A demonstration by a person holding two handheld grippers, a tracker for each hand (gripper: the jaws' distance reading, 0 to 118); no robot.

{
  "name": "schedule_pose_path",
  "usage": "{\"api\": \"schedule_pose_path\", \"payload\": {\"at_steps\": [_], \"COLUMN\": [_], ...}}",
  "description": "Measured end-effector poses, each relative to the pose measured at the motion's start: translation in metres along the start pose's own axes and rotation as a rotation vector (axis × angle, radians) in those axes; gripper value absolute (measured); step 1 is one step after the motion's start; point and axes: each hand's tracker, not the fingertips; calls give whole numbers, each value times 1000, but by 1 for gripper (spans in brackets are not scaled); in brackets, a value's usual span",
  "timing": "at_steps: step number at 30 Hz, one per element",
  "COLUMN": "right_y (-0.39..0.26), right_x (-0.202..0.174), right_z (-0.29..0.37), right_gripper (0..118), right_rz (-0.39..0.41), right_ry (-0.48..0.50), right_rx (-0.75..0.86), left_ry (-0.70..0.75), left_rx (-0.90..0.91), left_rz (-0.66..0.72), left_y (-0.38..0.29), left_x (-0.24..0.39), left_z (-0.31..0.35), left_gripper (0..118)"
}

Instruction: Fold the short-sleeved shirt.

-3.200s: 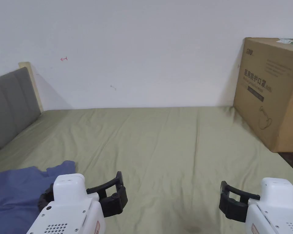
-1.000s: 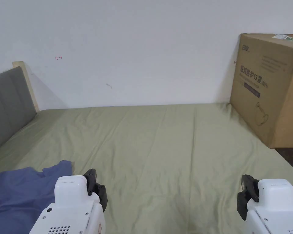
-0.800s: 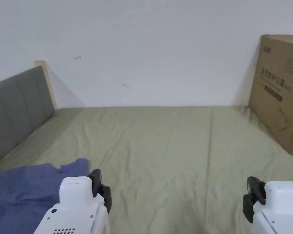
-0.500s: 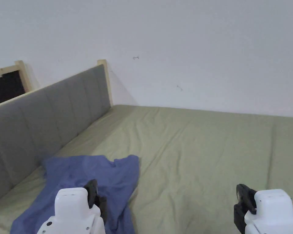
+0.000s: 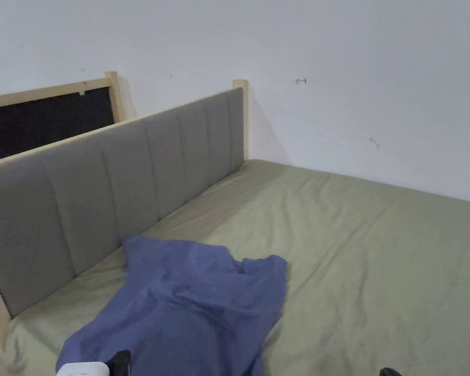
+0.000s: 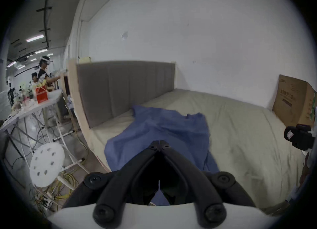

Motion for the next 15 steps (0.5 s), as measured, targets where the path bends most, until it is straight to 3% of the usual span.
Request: {"api": "schedule_pose_path", "payload": {"at_steps": [5, 6, 7, 8, 9, 11, 15], "right_y": [-27, -32, -38, -43, -48, -55, -64], "right_x": [23, 28, 33, 39, 45, 58, 82], "right_z": [-28, -30, -32, -33, -35, -39, -45], "right_gripper": [0, 0, 0, 0, 0, 0, 0], "right_rz": [14, 15, 13, 11, 7, -29, -153], "right_ry": [-31, -33, -39, -45, -54, -72, -87], "right_rx": [-84, -102, -118, -134, -155, -195, -223], "left_ry": [-75, -108, -142, -179, -212, -250, -257], "left_rx": [-193, -218, -249, -249, -222, -313, -436], "left_rz": [-30, -14, -12, 1, -3, -60, -138], "left_y": [-3, 1, 5, 10, 14, 24, 21], "left_x": [22, 27, 31, 35, 39, 50, 70], "left_z": [-121, -146, -170, -193, -214, -262, -334], "left_gripper": [0, 5, 38, 81, 107, 118, 116]}}
